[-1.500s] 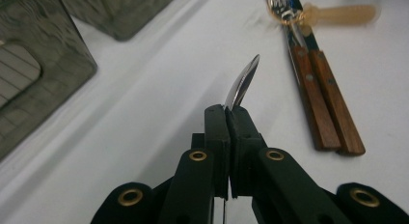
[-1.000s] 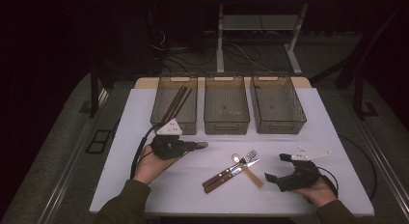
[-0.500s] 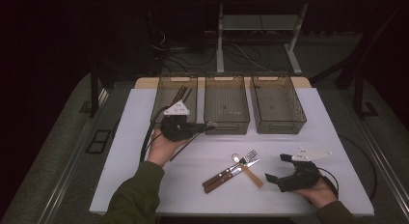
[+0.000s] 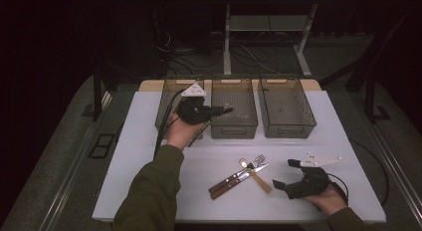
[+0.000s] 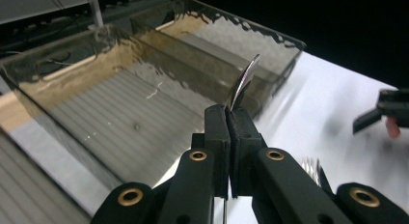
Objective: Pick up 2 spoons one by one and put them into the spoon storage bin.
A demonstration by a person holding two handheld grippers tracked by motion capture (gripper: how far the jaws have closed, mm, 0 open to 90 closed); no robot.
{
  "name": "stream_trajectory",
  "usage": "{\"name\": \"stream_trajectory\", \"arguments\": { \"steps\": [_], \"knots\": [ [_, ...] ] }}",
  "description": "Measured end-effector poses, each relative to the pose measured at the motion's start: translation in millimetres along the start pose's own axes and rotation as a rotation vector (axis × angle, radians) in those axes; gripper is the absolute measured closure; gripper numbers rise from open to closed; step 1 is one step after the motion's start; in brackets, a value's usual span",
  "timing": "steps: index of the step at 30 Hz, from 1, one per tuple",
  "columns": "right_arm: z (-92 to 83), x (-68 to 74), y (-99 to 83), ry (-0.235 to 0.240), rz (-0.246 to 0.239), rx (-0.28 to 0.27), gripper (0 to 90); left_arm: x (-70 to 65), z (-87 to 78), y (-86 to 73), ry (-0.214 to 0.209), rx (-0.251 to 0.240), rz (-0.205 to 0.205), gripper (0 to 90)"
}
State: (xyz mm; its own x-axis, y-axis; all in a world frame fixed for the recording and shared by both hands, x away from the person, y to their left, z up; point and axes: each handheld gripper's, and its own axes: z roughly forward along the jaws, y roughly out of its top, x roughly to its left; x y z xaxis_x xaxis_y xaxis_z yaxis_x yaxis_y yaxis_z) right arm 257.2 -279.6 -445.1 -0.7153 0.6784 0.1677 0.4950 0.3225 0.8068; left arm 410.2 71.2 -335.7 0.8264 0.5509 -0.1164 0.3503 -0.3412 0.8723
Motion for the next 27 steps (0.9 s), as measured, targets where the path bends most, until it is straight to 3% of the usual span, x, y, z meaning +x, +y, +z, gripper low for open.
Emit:
{"name": "stream_trajectory", "arguments": {
  "steps": [11,19,27],
  "knots": [
    [-1.3,-0.8,0.1,0.000,0.005,-0.009,2.3,12.3,40.9,38.1,0.041,-0.002,0.030,88.1],
    [-1.5,-1.0,0.3,0.008,0.006,-0.015,2.3,28.6,69.8,48.2,0.070,-0.023,-0.034,88.2],
    [-1.5,-1.2,0.8,0.014,0.005,-0.020,2.3,35.7,92.2,41.1,0.106,-0.006,-0.073,88.1]
  ]
}}
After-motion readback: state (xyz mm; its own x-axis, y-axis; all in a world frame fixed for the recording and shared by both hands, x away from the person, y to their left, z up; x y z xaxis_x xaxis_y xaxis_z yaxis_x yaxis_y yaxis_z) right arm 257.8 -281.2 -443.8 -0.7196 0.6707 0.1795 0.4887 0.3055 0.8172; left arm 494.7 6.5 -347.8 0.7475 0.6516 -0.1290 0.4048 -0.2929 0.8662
